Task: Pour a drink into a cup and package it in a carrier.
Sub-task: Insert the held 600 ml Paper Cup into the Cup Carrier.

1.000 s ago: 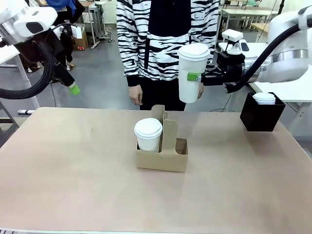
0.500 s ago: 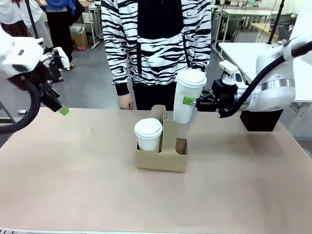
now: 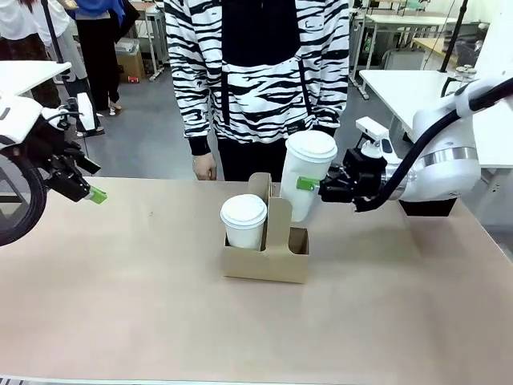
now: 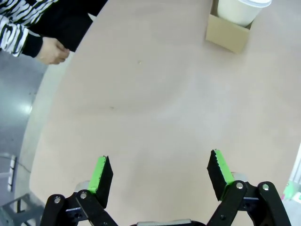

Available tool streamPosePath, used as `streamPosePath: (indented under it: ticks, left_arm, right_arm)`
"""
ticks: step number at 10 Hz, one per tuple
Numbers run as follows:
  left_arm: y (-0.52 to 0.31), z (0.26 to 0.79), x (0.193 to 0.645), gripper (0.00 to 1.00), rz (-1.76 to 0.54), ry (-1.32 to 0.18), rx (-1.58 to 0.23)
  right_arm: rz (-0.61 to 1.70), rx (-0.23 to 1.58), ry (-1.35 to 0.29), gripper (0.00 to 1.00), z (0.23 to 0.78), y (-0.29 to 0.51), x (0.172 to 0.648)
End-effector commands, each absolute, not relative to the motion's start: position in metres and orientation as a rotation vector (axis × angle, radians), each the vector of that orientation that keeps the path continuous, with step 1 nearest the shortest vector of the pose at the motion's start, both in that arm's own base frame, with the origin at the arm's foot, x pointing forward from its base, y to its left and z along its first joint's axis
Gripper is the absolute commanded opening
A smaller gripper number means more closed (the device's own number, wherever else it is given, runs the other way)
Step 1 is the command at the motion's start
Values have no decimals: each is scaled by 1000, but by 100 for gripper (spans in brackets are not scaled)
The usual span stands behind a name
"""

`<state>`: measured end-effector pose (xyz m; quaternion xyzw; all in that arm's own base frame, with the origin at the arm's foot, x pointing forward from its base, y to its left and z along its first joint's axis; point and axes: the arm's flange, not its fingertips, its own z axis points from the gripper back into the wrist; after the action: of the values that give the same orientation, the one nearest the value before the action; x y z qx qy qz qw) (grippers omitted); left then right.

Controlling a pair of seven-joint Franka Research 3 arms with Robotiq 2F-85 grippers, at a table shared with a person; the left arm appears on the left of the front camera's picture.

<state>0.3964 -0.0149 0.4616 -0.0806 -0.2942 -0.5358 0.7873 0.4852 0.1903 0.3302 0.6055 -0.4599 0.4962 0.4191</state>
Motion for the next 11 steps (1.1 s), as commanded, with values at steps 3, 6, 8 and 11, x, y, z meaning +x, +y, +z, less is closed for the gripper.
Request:
streamPosePath:
  ticks: [3, 6, 8, 11]
  left_arm:
    - [-20, 465, 396, 100, -1116, -620, -136]
    - [-20, 465, 396, 100, -1116, -620, -136]
    - [-20, 465, 396, 100, -1116, -620, -136]
    - [-20, 465, 396, 100, -1116, -620, -136]
  right_arm:
    - [1298, 1594, -1022, 60, 313, 203, 473]
    - [1311, 1620, -990, 60, 285, 210, 478]
    - [1321, 1631, -950, 60, 270, 210, 482]
    - [1388, 1621, -897, 60, 253, 210, 487]
